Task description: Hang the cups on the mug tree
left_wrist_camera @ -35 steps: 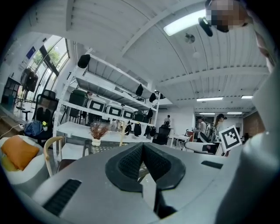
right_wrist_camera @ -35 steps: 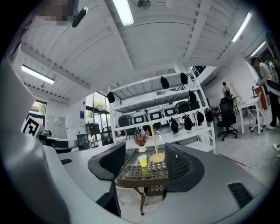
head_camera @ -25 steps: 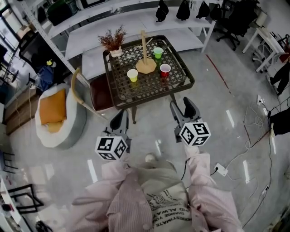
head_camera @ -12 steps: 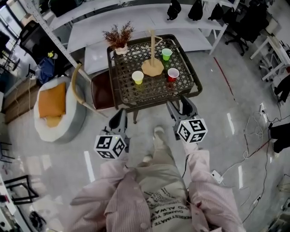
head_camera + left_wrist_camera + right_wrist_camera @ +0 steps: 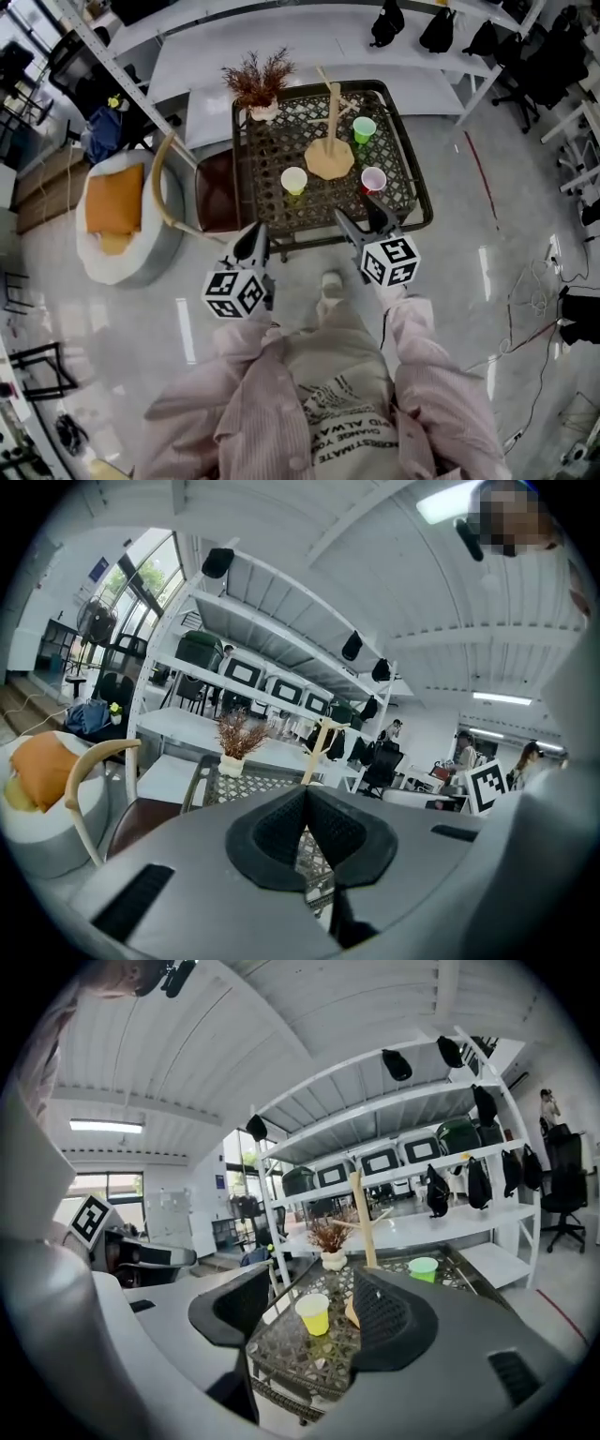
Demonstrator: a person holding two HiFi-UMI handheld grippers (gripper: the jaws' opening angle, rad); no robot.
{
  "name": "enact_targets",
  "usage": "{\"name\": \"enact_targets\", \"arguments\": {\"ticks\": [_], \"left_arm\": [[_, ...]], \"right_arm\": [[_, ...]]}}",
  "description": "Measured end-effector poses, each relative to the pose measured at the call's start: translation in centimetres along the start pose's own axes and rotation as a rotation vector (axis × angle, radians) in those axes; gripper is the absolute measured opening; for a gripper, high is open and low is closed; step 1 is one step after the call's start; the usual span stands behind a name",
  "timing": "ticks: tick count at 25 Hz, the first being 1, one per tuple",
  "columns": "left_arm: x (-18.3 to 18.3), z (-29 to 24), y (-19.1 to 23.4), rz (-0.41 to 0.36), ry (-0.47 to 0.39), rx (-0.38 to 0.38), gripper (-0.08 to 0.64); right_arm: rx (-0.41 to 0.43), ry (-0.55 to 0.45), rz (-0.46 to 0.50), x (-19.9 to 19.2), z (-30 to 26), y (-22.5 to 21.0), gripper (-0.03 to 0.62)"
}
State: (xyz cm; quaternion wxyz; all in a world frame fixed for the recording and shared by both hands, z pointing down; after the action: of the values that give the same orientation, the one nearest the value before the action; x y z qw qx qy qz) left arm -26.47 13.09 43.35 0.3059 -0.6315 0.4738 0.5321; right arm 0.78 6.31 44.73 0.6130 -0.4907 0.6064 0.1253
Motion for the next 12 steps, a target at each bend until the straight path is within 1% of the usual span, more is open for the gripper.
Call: {"name": "enact_targets", "arguments": {"ticks": [8, 12], "left_arm": [[-2.0, -3.7, 0.8, 0.059, 0.063, 0.085, -0.002], [-3.6, -4.8, 1.5, 0.126, 0.091, 0.136, -0.002]], "right_arm": [[0.103, 0.15, 0.042, -1.0, -5.8, -2.6, 0.25], [0.163, 0.241, 0.078, -2.2, -8.6, -3.2, 0.25]]}}
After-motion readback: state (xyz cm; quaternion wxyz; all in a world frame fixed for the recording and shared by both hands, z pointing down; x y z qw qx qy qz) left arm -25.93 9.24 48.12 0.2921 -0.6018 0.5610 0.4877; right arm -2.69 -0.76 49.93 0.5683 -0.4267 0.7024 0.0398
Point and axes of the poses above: the fingertips, and each gripper's own axes: z backward along the fingers, y to its left, x out of its top, the point moved 9 cm from there along z, backward along the fingers, and after that the axes turned 15 degrees about -z, right-handed, at the moved point
